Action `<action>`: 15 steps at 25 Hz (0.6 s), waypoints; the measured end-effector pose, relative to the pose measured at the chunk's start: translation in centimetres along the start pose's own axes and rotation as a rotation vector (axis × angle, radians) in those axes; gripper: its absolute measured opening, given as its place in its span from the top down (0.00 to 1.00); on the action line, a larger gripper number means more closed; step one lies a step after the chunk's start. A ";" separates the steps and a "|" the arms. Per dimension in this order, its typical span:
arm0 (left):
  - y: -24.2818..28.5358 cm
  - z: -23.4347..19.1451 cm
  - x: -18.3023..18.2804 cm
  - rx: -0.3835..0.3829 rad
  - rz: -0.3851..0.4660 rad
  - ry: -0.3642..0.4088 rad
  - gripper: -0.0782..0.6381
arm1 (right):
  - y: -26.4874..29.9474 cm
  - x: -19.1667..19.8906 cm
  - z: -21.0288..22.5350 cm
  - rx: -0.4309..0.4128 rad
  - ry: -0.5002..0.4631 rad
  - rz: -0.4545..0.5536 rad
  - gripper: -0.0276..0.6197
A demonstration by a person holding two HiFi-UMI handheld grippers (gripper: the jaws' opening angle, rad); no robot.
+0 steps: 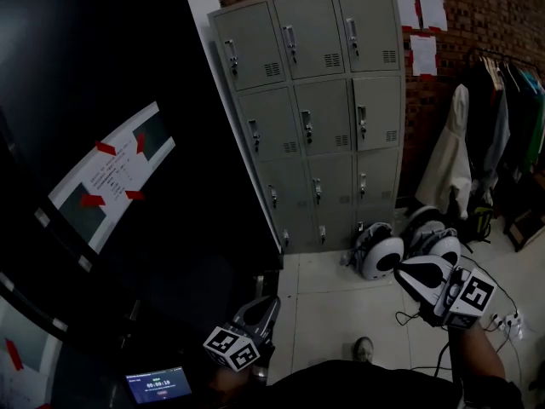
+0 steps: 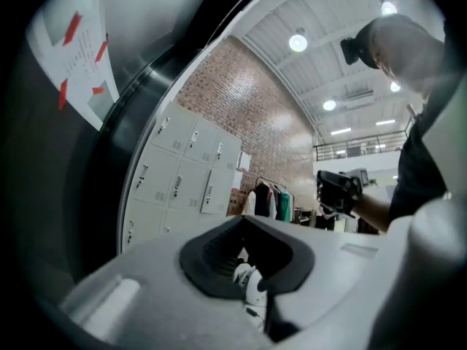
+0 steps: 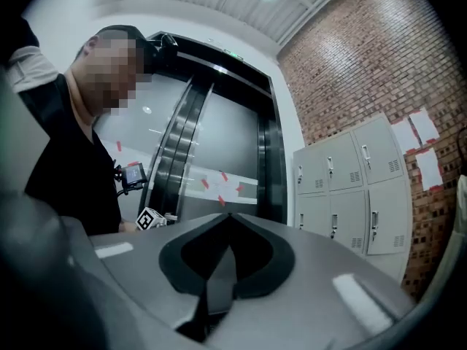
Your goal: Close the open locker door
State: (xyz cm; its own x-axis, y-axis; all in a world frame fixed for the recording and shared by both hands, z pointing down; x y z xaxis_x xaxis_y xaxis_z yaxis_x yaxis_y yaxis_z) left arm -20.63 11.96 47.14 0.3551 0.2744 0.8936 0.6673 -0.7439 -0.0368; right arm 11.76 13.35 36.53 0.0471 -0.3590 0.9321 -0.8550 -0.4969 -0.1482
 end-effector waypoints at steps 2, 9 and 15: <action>-2.9 1.7 0.6 0.015 -0.009 -0.014 0.89 | -0.9 -2.1 -3.4 -0.007 0.016 -0.007 0.95; -8.1 9.6 3.7 0.071 -0.007 -0.025 0.89 | -7.5 -5.4 -10.7 0.010 0.027 -0.039 0.95; -7.9 16.8 8.3 0.074 0.008 -0.064 0.89 | -15.1 -5.8 -14.0 -0.011 0.056 -0.023 0.95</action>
State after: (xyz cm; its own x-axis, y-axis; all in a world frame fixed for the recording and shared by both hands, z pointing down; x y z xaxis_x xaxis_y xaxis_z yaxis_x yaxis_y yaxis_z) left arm -11.93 30.31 47.31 0.4004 0.3089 0.8627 0.7097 -0.7001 -0.0787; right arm 17.16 33.99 38.01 0.0378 -0.3023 0.9525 -0.8597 -0.4957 -0.1232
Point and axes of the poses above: the fingertips, and each gripper's own axes: y forward along the fingers, z to its right, x out of its underside, the point moved 6 cm from there along -y, backward along the fingers, and after that the axes turned 15 degrees about -y, right-handed, at the moved point
